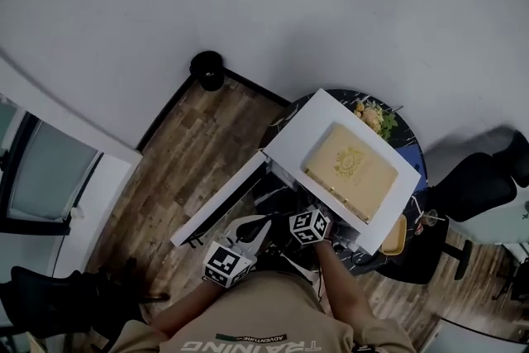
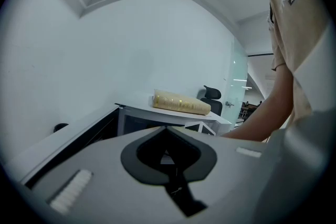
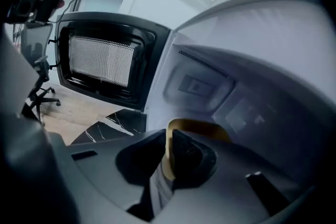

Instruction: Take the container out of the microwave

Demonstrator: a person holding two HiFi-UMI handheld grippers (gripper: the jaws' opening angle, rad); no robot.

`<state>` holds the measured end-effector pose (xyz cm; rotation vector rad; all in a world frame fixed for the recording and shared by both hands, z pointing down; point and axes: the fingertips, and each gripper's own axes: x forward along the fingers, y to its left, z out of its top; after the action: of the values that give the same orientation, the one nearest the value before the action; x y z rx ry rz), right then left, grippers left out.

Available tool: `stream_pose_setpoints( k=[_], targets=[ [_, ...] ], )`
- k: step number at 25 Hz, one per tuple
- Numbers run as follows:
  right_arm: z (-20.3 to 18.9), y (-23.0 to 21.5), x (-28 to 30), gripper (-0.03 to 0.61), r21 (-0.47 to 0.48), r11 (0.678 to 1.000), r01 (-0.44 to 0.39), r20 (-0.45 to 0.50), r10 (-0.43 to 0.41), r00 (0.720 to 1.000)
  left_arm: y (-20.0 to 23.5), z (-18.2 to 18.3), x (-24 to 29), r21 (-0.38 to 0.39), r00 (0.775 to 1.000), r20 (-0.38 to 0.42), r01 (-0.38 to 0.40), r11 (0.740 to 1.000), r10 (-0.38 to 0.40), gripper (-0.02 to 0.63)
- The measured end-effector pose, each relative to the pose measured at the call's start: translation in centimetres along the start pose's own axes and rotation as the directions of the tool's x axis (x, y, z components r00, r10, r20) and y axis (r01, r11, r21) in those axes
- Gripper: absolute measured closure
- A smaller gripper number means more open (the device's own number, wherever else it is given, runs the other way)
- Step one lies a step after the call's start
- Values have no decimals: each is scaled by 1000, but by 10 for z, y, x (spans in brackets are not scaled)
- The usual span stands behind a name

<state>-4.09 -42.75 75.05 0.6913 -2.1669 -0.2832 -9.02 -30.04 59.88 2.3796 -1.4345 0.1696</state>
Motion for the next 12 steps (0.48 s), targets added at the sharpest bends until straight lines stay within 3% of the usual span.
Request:
stream_pose_setpoints(
  k=[12],
  targets=[
    [-7, 4, 24, 569, -49, 993, -110, -107, 105, 989, 23, -1, -3, -30, 998, 33, -46, 998, 47, 606]
  ],
)
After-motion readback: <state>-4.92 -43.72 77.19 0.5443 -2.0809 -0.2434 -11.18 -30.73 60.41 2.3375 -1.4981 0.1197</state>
